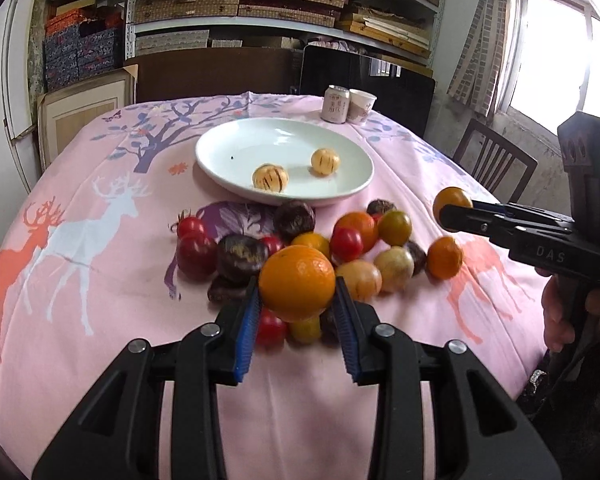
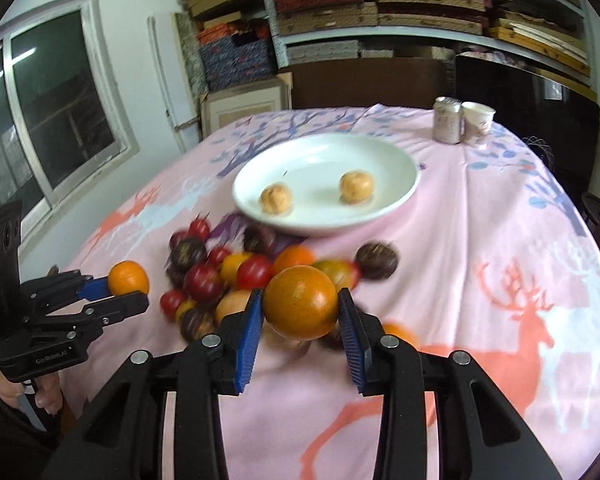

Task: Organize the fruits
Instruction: 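Place both small oranges on the white plate and open both grippers, then grasp a red tomato with the left gripper while the right gripper grasps the large orange, then lower the tomato and large orange onto the plate and open both grippers, then grasp a dark passion fruit with the left gripper while the right grasps a yellow fruit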

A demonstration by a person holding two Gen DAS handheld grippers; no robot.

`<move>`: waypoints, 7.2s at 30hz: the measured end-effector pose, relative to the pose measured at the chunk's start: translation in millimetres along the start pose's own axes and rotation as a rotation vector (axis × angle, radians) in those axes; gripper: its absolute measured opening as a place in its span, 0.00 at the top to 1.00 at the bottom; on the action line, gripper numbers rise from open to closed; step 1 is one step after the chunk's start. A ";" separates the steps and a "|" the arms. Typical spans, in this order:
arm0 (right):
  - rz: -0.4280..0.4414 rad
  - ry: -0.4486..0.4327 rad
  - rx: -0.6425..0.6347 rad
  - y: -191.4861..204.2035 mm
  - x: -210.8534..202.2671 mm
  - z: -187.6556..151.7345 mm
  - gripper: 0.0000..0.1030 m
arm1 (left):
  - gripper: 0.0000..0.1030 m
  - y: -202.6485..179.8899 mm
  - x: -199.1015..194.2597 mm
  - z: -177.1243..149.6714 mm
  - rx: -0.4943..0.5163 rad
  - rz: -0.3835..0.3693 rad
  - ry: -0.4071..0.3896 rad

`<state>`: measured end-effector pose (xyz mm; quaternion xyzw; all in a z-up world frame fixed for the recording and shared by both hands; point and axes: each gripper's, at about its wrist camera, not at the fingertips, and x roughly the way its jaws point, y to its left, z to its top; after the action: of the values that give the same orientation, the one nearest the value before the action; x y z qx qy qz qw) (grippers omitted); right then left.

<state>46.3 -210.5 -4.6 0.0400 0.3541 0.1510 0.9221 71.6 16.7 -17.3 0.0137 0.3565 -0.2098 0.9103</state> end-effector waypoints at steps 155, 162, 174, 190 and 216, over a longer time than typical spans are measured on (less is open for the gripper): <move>-0.073 -0.033 0.165 -75.9 90.7 96.7 0.37 | 0.27 58.6 113.9 118.3 -0.112 0.111 0.042; -0.025 -0.025 0.212 -74.4 53.8 29.3 0.31 | 0.18 19.9 62.1 50.5 0.053 0.109 0.059; 0.014 0.004 0.327 -90.2 42.8 -14.8 0.29 | 0.33 28.4 41.2 -9.8 0.051 0.177 0.097; 0.026 0.027 0.319 -89.6 43.8 -19.9 0.29 | 0.47 24.3 73.0 17.8 0.073 0.169 0.098; -0.008 0.049 0.093 -25.4 55.4 -2.4 0.43 | 0.67 38.0 56.8 24.8 -0.012 0.016 -0.042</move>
<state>90.0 -217.8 -46.4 0.0777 0.3832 0.1314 0.9110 139.9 25.8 -40.8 0.0067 0.3386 -0.2009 0.9192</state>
